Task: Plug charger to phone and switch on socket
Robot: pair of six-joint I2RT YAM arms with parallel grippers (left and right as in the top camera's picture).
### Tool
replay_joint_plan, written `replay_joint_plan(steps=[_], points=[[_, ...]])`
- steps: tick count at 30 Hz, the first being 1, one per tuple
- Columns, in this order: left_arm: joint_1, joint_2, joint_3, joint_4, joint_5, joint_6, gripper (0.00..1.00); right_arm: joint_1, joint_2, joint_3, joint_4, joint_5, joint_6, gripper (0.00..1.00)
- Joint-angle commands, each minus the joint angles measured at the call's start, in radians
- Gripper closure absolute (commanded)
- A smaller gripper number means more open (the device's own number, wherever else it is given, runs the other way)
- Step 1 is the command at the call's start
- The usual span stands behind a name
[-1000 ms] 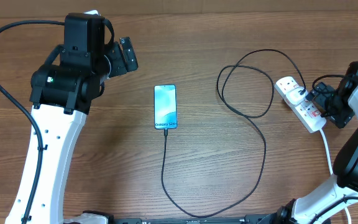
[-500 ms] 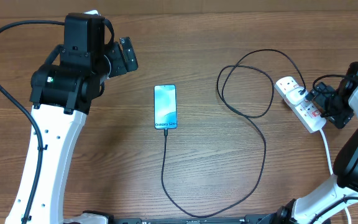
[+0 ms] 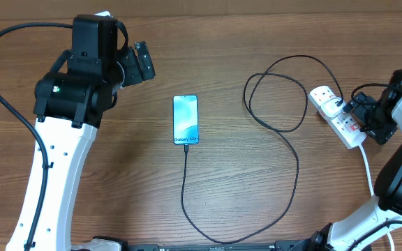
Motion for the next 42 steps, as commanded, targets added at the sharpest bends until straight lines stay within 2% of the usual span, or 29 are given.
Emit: replay_joint_plan(steps=[1,33,42], points=[[-0.001,0.002,-0.003,-0.002,-0.013,-0.010,0.01,0.006,0.007,-0.011,-0.034,-0.029,-0.021,0.00],[-0.001,0.002,-0.003,-0.002,-0.013,-0.010,0.00,0.006,0.006,-0.009,-0.073,-0.056,-0.026,0.00],[-0.001,0.002,-0.003,-0.002,-0.013,-0.010,0.01,0.004,-0.039,0.105,-0.233,-0.127,-0.023,0.00]])
